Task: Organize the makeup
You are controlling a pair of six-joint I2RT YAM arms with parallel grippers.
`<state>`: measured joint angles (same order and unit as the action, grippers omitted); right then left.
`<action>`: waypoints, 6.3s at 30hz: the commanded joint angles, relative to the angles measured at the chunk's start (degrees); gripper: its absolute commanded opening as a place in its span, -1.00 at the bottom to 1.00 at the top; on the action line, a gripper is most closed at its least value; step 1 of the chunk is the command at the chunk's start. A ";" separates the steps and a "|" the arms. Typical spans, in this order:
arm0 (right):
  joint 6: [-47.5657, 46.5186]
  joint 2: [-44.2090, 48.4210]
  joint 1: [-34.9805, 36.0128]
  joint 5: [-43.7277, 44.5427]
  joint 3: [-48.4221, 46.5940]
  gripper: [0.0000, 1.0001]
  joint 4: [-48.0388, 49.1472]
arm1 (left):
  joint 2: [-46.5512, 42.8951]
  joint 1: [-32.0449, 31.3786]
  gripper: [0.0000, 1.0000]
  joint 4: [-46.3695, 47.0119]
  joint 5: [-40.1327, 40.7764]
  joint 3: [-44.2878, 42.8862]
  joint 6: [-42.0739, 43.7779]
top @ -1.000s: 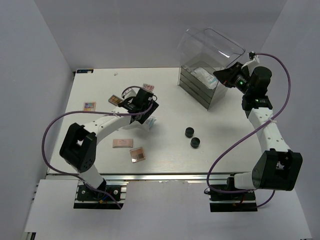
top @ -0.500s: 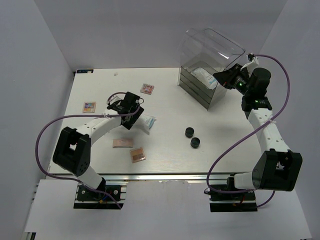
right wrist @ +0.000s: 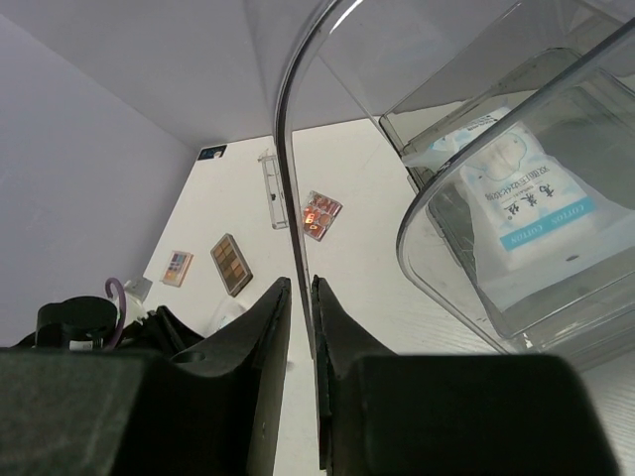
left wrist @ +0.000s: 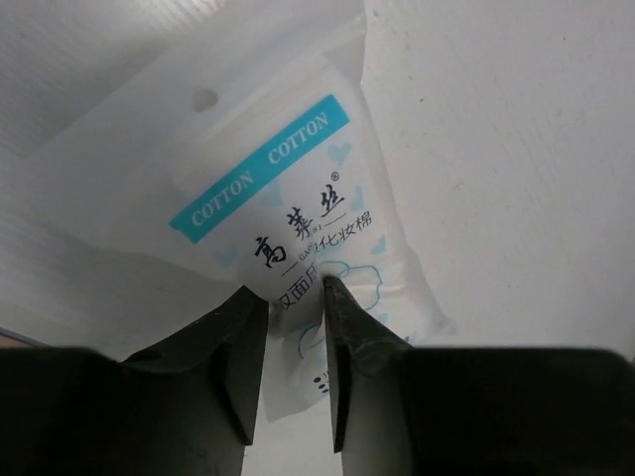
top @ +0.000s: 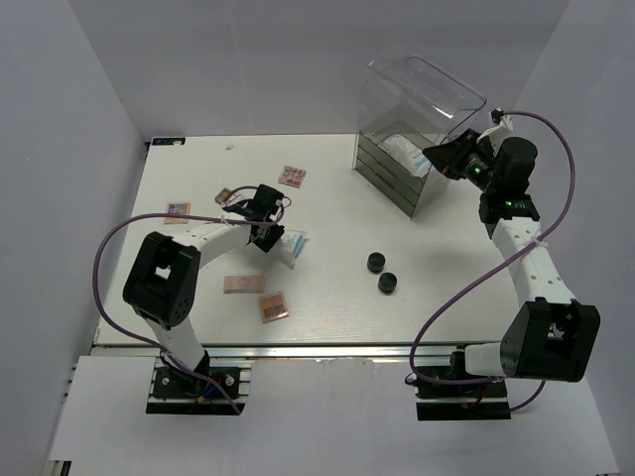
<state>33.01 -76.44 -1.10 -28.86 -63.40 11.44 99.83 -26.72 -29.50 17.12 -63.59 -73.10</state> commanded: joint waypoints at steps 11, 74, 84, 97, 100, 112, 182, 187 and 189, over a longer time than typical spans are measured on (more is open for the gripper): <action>0.21 2.70 0.14 -2.60 -0.76 -0.60 3.24 | -6.05 -0.52 -1.00 7.95 -4.81 -0.74 0.15; 1.17 4.29 0.14 -3.22 -0.15 -0.60 3.94 | 43.37 -7.03 0.17 72.39 -30.31 -56.22 -11.10; 1.26 4.29 0.14 -3.39 -0.24 -0.60 3.85 | 24.29 -6.85 -0.37 64.93 -28.02 -30.55 -2.49; -16.91 6.21 0.14 0.03 -6.83 0.10 -20.57 | 6.96 -4.04 -0.22 61.24 -25.48 -3.91 2.43; -22.63 9.11 0.14 0.82 -6.83 0.08 -24.78 | 6.34 -3.78 -0.16 57.20 -24.60 -4.25 4.72; -35.83 22.56 0.14 -4.63 6.52 -1.00 -20.76 | 35.24 -4.22 0.00 61.14 -33.12 -34.45 -4.07; -54.17 17.39 3.02 -22.56 11.28 0.25 -33.48 | 30.60 -5.54 -0.77 83.11 -26.09 -12.79 -6.70; -69.89 13.17 8.83 -18.26 11.97 0.63 -45.35 | 28.41 -5.36 0.13 81.62 -25.65 -12.17 -6.00; -71.77 11.85 12.60 -13.08 14.25 0.70 -47.04 | 26.66 -5.19 0.20 80.74 -25.74 -11.73 -5.48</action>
<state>-28.84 -63.99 7.68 -45.98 -51.09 -27.73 133.25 -32.51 52.07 -9.34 -75.99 -80.31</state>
